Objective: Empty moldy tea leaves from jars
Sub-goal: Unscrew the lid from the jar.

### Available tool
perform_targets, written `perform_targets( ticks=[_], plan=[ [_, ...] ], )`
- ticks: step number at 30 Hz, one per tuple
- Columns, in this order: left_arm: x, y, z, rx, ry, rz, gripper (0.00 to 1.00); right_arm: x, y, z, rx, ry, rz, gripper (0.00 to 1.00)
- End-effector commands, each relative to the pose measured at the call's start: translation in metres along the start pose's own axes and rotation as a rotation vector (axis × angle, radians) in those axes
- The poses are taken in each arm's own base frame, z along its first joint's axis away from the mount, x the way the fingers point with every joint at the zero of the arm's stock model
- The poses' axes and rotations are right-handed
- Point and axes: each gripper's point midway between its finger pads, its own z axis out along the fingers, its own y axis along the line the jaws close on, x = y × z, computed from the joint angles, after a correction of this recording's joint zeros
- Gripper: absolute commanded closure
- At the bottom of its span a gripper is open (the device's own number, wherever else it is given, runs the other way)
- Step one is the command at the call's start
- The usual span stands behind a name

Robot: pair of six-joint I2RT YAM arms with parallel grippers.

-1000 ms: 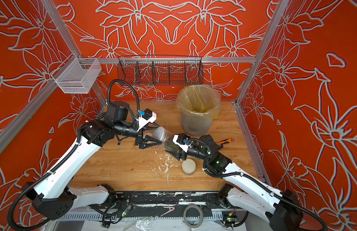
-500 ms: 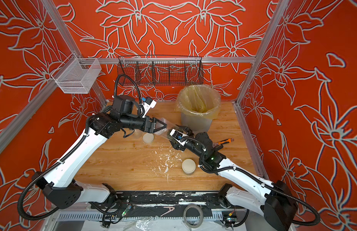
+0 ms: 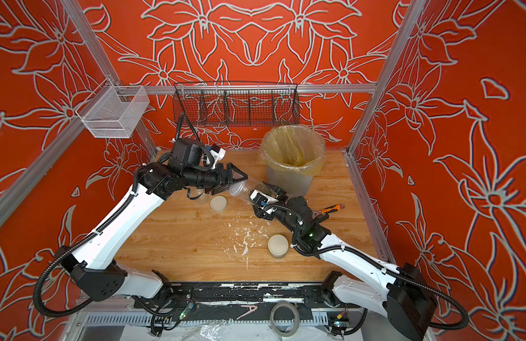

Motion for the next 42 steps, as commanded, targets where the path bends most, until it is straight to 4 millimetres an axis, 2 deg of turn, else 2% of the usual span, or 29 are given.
perform_targets(
  ticks=[1, 4, 5, 14, 17, 19, 21, 27, 33, 36, 42],
  plan=[
    [-0.011, -0.007, -0.006, 0.012, -0.044, -0.033, 0.37, 0.001, -0.009, -0.007, 0.049, 0.004, -0.03, 0.61],
    [-0.008, -0.023, -0.007, 0.086, -0.024, 0.078, 0.08, -0.003, -0.007, -0.009, 0.033, -0.019, -0.012, 0.62],
    [-0.008, -0.025, -0.008, 0.096, -0.024, 0.103, 0.02, -0.005, -0.006, -0.009, 0.03, -0.026, -0.005, 0.62],
    [-0.022, -0.025, -0.029, 0.038, -0.156, 0.299, 0.04, -0.019, -0.007, -0.016, 0.008, -0.077, 0.08, 0.62],
    [-0.028, -0.038, -0.051, 0.049, -0.261, 0.492, 0.03, -0.02, -0.008, -0.019, 0.008, -0.081, 0.107, 0.63],
    [-0.024, -0.048, -0.069, 0.066, -0.323, 0.669, 0.03, -0.021, -0.007, -0.022, 0.001, -0.08, 0.123, 0.63],
    [-0.018, -0.054, -0.079, 0.083, -0.341, 0.782, 0.03, -0.021, -0.006, -0.024, -0.006, -0.079, 0.136, 0.62],
    [0.022, -0.052, -0.068, 0.177, -0.18, 1.072, 0.03, -0.025, -0.006, -0.033, -0.021, -0.098, 0.173, 0.63],
    [0.051, -0.046, -0.059, 0.315, -0.172, 1.331, 0.03, -0.032, 0.009, -0.042, -0.119, -0.115, 0.202, 0.64],
    [0.059, -0.044, -0.055, 0.355, -0.157, 1.387, 0.03, -0.034, 0.015, -0.044, -0.159, -0.122, 0.212, 0.64],
    [0.067, -0.047, -0.049, 0.429, -0.087, 1.39, 0.03, -0.04, 0.028, -0.047, -0.242, -0.143, 0.213, 0.65]
  ],
)
